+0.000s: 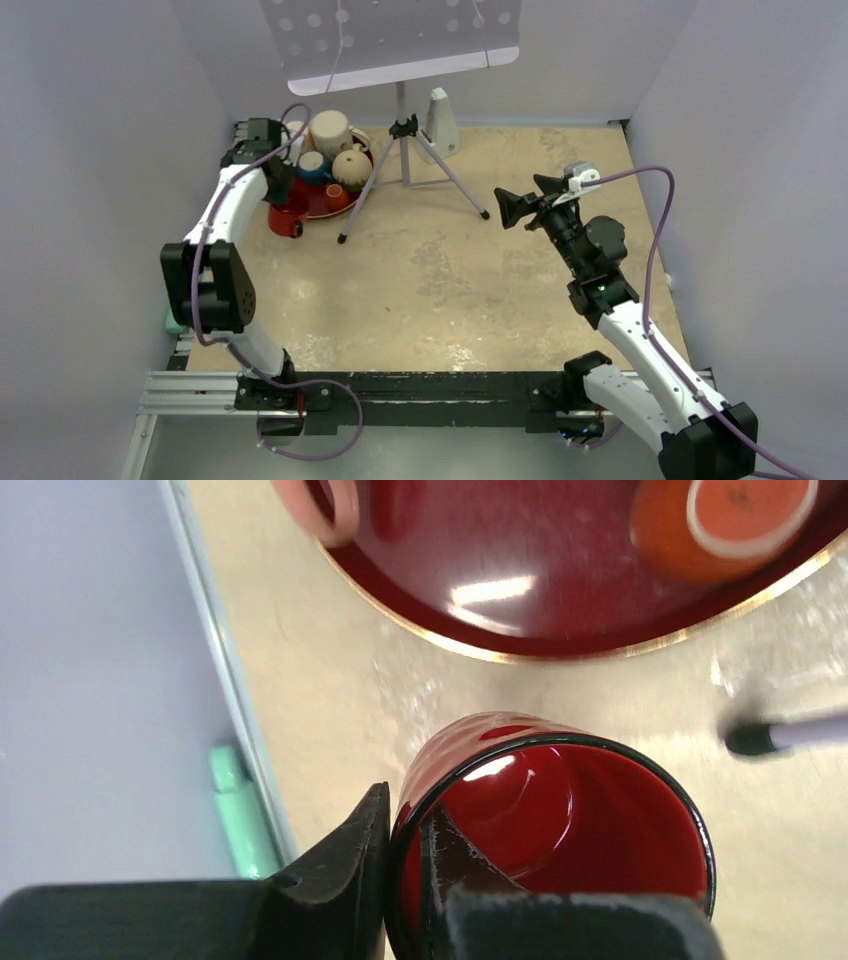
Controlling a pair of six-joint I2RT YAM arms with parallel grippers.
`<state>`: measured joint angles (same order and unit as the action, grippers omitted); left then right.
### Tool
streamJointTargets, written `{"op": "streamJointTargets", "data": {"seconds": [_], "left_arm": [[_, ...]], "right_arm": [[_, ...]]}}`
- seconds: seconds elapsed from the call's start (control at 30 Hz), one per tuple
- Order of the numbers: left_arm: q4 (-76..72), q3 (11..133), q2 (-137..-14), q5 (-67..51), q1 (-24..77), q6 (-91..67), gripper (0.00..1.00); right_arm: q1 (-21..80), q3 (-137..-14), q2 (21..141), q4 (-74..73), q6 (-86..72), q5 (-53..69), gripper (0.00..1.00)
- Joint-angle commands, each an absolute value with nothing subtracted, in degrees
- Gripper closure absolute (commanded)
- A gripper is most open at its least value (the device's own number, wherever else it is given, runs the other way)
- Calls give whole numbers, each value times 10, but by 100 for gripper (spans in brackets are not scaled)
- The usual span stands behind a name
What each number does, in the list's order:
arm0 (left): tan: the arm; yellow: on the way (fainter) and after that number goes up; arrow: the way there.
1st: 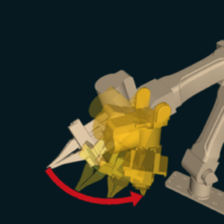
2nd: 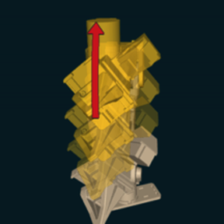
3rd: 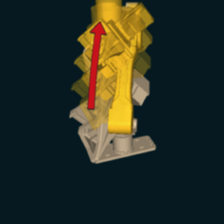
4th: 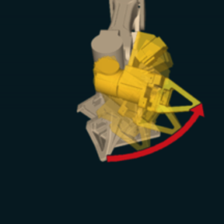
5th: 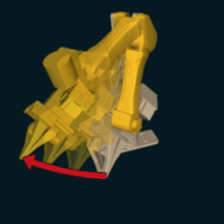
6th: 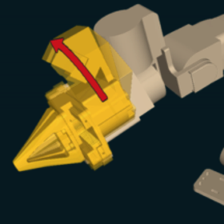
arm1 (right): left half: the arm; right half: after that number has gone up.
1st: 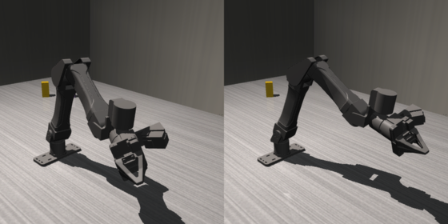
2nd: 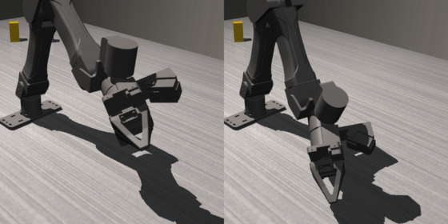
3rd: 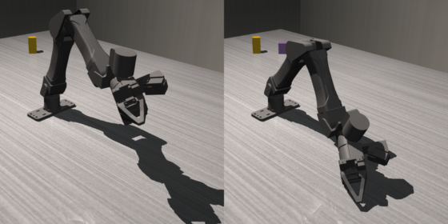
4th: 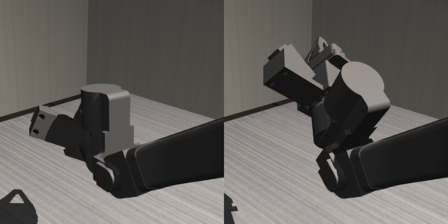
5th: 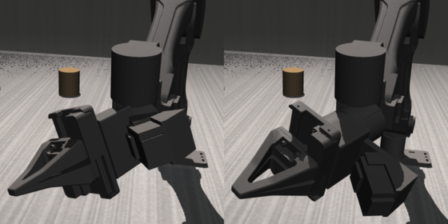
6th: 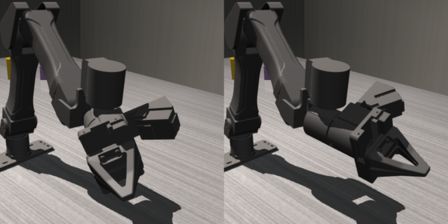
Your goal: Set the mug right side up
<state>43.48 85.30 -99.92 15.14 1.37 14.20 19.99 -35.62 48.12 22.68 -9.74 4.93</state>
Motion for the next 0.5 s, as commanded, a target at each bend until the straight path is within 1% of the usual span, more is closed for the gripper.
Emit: {"op": "streamJointTargets", "data": {"seconds": [0.0,0.13,0.27,0.4,0.47], "left_arm": [[476,771,-892,-29,-59,134,100],[440,669,-816,-157,-175,191,100],[424,596,-766,-205,-271,269,100],[408,547,-736,-235,-328,318,100],[394,520,-724,-241,-342,343,100]], "right_arm": [[203,-373,483,235,-84,76,5],[203,-366,484,257,-74,93,5],[204,-362,493,273,-67,110,5],[204,-371,510,279,-56,125,5],[204,-378,519,279,-52,126,5]]}}
